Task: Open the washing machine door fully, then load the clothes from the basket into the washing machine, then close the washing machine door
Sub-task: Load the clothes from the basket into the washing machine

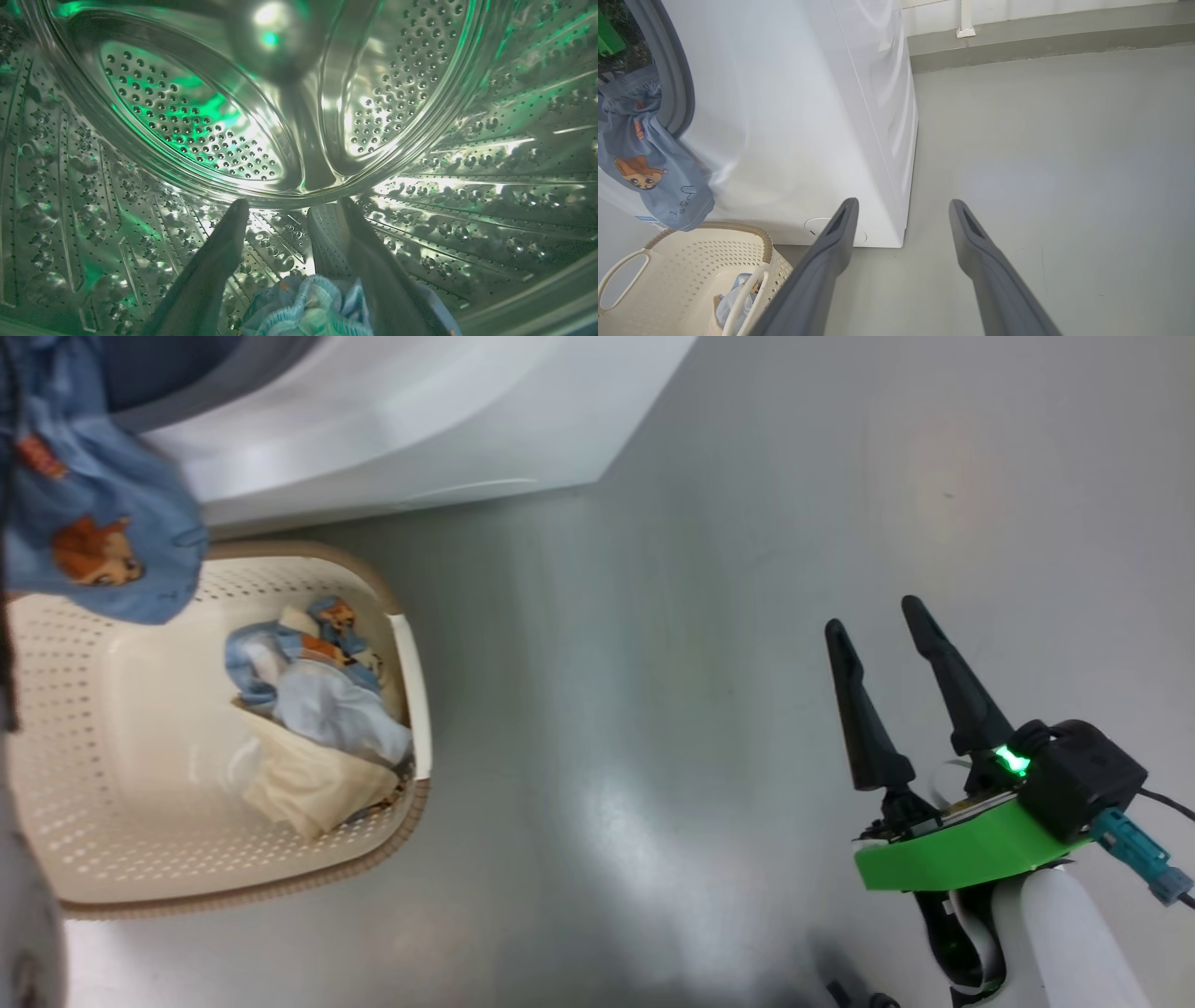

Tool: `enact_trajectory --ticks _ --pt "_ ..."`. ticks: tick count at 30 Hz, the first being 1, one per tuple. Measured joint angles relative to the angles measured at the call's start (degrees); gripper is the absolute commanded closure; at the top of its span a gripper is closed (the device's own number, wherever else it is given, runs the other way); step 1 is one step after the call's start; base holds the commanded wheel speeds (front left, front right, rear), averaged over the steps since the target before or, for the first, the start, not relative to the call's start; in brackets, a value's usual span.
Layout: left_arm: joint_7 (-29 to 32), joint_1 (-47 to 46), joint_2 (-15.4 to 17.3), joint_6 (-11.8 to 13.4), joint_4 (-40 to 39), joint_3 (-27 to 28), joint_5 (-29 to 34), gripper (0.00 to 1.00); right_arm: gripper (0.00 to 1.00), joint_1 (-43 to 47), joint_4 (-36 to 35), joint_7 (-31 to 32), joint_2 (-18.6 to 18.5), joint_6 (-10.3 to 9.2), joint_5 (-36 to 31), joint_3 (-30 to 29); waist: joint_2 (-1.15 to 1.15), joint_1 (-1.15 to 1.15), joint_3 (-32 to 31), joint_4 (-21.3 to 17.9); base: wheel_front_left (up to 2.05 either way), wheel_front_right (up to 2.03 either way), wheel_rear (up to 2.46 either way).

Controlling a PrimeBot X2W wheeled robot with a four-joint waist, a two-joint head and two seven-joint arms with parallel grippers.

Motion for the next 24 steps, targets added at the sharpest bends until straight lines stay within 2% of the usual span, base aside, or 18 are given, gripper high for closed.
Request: enact_trajectory --ticks 8,12,24 --pt "0.0 8.2 -3.6 0.5 -6.2 1.8 -1.7 0.00 0.00 0.0 0.0 0.0 0.0 0.00 0.0 -1.6 0.00 0.00 -3.0 2.2 0.00 0.00 0.00" --pt "0.0 14.0 -5.8 0.4 -12.0 2.4 -2.6 0.00 0.00 0.2 -0.2 0.0 -0.2 0.00 0.0 -3.4 0.00 0.00 -5.2 3.8 0.00 0.00 0.00" --pt "0.0 35.7 -7.9 0.2 -28.4 4.2 -2.6 0.00 0.00 0.5 -0.9 0.0 -0.3 0.00 0.0 -3.4 0.00 0.00 -8.2 7.0 0.00 0.00 0.00"
